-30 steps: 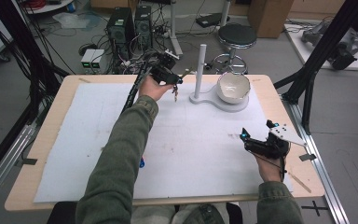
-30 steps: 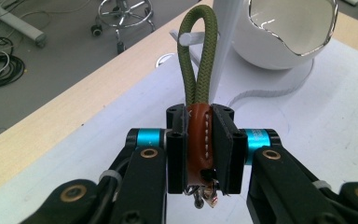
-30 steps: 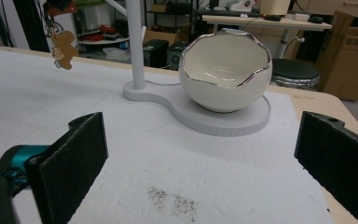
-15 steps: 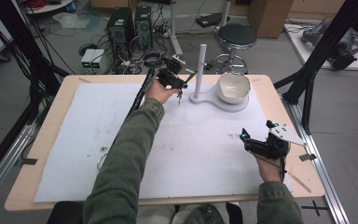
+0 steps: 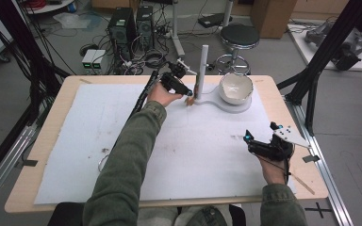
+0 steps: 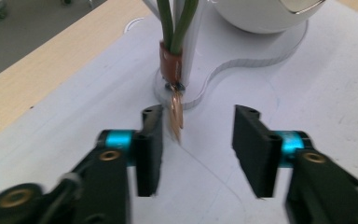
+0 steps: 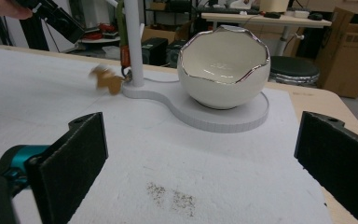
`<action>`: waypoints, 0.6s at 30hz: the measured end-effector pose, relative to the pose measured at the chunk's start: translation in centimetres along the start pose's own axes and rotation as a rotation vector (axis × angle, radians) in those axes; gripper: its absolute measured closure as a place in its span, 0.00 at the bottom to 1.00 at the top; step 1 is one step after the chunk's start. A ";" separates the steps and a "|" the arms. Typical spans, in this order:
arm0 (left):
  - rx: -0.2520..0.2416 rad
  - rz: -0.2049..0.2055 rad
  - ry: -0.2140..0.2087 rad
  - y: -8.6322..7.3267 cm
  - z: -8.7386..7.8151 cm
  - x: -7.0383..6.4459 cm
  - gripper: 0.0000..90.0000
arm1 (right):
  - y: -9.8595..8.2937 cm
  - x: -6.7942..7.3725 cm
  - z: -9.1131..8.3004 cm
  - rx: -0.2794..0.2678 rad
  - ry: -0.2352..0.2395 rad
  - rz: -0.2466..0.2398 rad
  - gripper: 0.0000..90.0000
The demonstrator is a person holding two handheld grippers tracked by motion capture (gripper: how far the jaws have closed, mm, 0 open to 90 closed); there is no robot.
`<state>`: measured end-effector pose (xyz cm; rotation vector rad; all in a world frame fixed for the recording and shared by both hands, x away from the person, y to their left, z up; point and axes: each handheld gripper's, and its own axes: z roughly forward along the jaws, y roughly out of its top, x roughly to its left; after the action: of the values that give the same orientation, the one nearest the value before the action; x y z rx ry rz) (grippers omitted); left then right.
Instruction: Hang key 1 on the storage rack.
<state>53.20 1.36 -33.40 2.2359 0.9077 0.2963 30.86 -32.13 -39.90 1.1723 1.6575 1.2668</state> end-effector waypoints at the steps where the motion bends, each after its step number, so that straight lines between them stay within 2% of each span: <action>1: -0.016 -0.006 0.011 0.0 -0.2 -0.1 0.51 | 0.0 0.1 0.0 0.004 0.003 -0.002 0.02; 4: -0.106 -0.045 0.024 -0.2 -1.2 -0.1 0.44 | 0.0 0.1 0.0 0.005 0.004 -0.002 0.02; 5: -0.125 -0.061 0.016 -0.4 -1.7 0.1 0.40 | 0.0 0.1 0.0 0.005 0.003 -0.001 0.02; 7: -0.131 -0.062 0.011 -0.5 -2.0 0.2 0.39 | 0.0 0.1 0.0 0.004 0.003 -0.002 0.02; 8: -0.148 -0.063 -0.020 -0.6 -2.5 0.4 0.31 | 0.0 0.1 0.0 0.003 0.003 -0.001 0.02; 10: -0.162 -0.058 -0.022 -0.8 -3.0 0.6 0.23 | 0.0 0.1 -0.1 0.003 0.002 0.002 0.02; 12: -0.167 -0.056 -0.009 -1.0 -3.6 0.7 0.20 | 0.0 0.1 -0.1 0.001 -0.001 0.001 0.02; 15: -0.170 -0.061 0.005 -1.2 -4.1 0.9 0.10 | 0.0 0.1 -0.1 0.004 0.000 0.002 0.02; 16: -0.172 -0.073 0.027 -1.5 -4.5 1.1 0.06 | 0.0 0.2 -0.1 0.005 0.001 0.003 0.02; 18: -0.174 -0.078 0.033 -1.6 -4.9 1.3 0.05 | 0.0 0.2 -0.2 0.003 -0.002 0.005 0.02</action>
<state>51.15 5.56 -30.99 2.0368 0.9467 0.3626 30.58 -32.00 -39.87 1.1793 1.6562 1.2663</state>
